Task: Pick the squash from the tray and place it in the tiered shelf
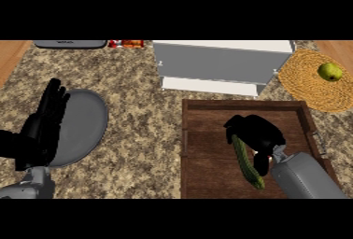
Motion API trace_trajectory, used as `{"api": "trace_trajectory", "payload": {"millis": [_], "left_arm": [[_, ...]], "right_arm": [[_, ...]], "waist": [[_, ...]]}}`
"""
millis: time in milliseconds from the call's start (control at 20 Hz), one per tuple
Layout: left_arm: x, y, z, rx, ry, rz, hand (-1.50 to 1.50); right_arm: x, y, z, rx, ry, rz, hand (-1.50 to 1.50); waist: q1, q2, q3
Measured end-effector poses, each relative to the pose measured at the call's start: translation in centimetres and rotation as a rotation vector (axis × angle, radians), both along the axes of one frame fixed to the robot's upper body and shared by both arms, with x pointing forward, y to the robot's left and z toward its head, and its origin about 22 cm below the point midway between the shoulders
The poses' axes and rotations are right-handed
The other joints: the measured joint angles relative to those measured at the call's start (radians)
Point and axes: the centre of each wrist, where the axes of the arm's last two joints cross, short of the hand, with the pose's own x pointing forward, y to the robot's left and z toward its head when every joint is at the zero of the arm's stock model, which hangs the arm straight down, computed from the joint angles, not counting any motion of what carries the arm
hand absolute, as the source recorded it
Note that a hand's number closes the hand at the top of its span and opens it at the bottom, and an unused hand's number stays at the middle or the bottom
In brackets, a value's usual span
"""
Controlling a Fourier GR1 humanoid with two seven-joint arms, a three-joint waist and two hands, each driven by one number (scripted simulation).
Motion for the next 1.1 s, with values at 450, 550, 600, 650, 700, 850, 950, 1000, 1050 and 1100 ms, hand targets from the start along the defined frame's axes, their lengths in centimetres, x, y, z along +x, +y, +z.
{"api": "trace_trajectory", "payload": {"millis": [450, 550, 600, 650, 700, 850, 950, 1000, 1050, 1100], "left_arm": [[-0.3, -0.5, -0.9, -0.002, 0.005, -0.002, 0.0], [-0.2, -0.6, -0.9, -0.003, 0.005, 0.001, 0.0], [-0.2, -0.5, -0.8, -0.003, 0.006, 0.003, 0.0], [-0.1, -0.6, -0.7, -0.002, 0.003, 0.0, 0.0], [-0.1, -0.6, -0.6, -0.001, 0.003, -0.003, 0.0], [0.0, -0.6, -0.4, -0.003, -0.001, -0.021, 0.0], [0.2, -0.9, -0.4, -0.001, -0.004, -0.027, 0.0], [0.2, -0.9, -0.4, -0.003, -0.005, -0.029, 0.0], [0.4, -0.9, -0.4, -0.003, -0.003, -0.031, 0.0], [0.4, -0.9, -0.5, -0.002, 0.0, -0.032, 0.0]], "right_arm": [[-0.6, 3.8, -0.2, -0.002, -0.123, -0.13, 1.5], [-0.8, 4.9, -0.3, -0.019, -0.143, -0.27, 1.5], [-0.9, 5.4, -0.2, -0.02, -0.149, -0.337, 1.5], [-1.1, 5.8, -0.2, -0.012, -0.153, -0.393, 1.5], [-1.3, 6.3, 0.0, 0.002, -0.156, -0.446, 1.5], [-2.0, 8.8, 0.8, 0.088, -0.153, -0.57, 1.5], [-2.8, 10.9, 1.7, 0.156, -0.161, -0.623, 1.5], [-3.1, 11.9, 2.6, 0.188, -0.178, -0.645, 1.5], [-3.4, 12.7, 3.2, 0.236, -0.196, -0.67, 1.5], [-3.5, 13.4, 4.3, 0.29, -0.216, -0.692, 1.5]], "waist": [[-0.009, -0.004, -0.007], [-0.012, -0.006, -0.01], [-0.011, -0.007, -0.011], [-0.007, -0.007, -0.01], [-0.003, -0.005, -0.01], [0.016, 0.001, -0.002], [0.023, 0.004, 0.002], [0.027, 0.005, 0.004], [0.029, 0.006, 0.005], [0.03, 0.006, 0.006]]}}
